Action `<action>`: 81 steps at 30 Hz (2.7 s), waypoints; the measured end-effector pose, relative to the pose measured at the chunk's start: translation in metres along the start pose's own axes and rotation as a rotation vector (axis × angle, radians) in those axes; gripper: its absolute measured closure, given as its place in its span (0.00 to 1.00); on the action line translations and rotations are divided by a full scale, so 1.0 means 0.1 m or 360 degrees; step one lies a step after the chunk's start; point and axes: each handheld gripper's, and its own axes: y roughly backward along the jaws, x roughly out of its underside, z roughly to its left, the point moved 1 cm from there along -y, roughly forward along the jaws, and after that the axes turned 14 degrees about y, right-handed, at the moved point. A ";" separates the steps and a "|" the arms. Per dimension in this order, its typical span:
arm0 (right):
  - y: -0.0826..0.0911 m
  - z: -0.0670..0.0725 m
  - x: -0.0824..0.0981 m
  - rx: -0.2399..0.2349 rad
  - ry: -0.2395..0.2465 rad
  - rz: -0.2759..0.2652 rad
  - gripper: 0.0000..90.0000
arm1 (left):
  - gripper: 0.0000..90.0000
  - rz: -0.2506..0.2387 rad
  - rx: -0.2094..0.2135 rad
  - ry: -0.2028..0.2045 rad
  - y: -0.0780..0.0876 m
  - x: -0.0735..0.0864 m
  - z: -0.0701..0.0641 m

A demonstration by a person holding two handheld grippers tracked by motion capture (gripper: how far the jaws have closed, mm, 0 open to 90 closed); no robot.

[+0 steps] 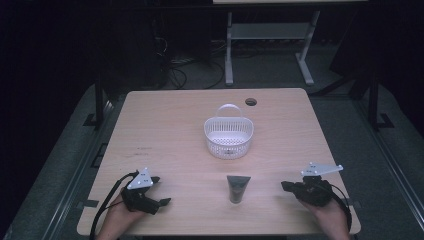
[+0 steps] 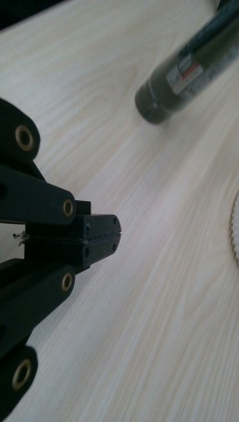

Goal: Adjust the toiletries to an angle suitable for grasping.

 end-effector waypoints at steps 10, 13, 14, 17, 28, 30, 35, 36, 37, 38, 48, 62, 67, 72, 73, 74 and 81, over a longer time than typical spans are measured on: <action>0.02 0.10 -0.13 -0.0124 0.0067 -0.0044 1.00 | 0.14 0.0000 0.0000 0.0000 0.00 0.00 0.00; 0.04 0.13 -0.17 -0.0152 0.0093 -0.0052 1.00 | 0.14 -0.0001 0.0000 0.0000 0.00 0.00 0.00; 0.04 0.13 -0.18 -0.0156 0.0108 -0.0061 1.00 | 0.14 0.0000 0.0000 0.0000 0.00 0.00 0.00; 0.05 0.16 -0.21 -0.0187 0.0132 -0.0078 1.00 | 0.14 0.0000 0.0000 0.0000 0.00 0.00 0.00; 0.12 0.26 -0.35 -0.0236 0.0209 -0.0118 1.00 | 0.14 0.0000 0.0000 0.0000 0.00 0.00 0.00; 0.12 0.28 -0.38 -0.0244 0.0205 -0.0127 1.00 | 0.14 0.0000 0.0000 0.0000 0.00 0.00 0.00; 0.14 0.32 -0.45 -0.0274 0.0228 -0.0146 1.00 | 0.14 0.0000 0.0000 0.0000 0.00 0.00 0.00; 0.14 0.33 -0.46 -0.0277 0.0225 -0.0144 1.00 | 0.14 0.0000 0.0000 0.0000 0.00 0.00 0.00; 0.14 0.33 -0.47 -0.0283 0.0231 -0.0152 1.00 | 0.14 0.0000 0.0000 0.0000 0.00 0.00 0.00; 0.14 0.34 -0.49 -0.0292 0.0234 -0.0156 1.00 | 0.14 0.0000 0.0000 0.0000 0.00 0.00 0.00; 0.12 0.43 -0.66 -0.0362 0.0276 -0.0213 1.00 | 0.14 -0.0001 0.0000 -0.0002 0.00 0.00 0.00; 0.11 0.50 -0.85 -0.0407 0.0318 -0.0260 1.00 | 0.14 -0.0005 0.0001 0.0002 0.00 0.00 0.00; 0.08 0.51 -0.89 -0.0418 0.0326 -0.0262 1.00 | 0.14 -0.0005 0.0001 0.0002 0.00 0.00 0.00; 0.06 0.49 -0.91 -0.0416 0.0324 -0.0257 1.00 | 0.14 -0.0005 0.0001 0.0002 0.00 0.00 0.00; 0.06 0.49 -0.91 -0.0416 0.0324 -0.0257 1.00 | 0.14 -0.0005 0.0001 0.0002 0.00 0.00 0.00; 0.05 0.49 -0.91 -0.0414 0.0324 -0.0258 1.00 | 0.14 -0.0005 0.0000 0.0002 0.00 0.00 0.00; 0.02 0.45 -0.94 -0.0406 0.0316 -0.0252 1.00 | 0.14 -0.0004 0.0001 0.0002 0.00 0.00 0.00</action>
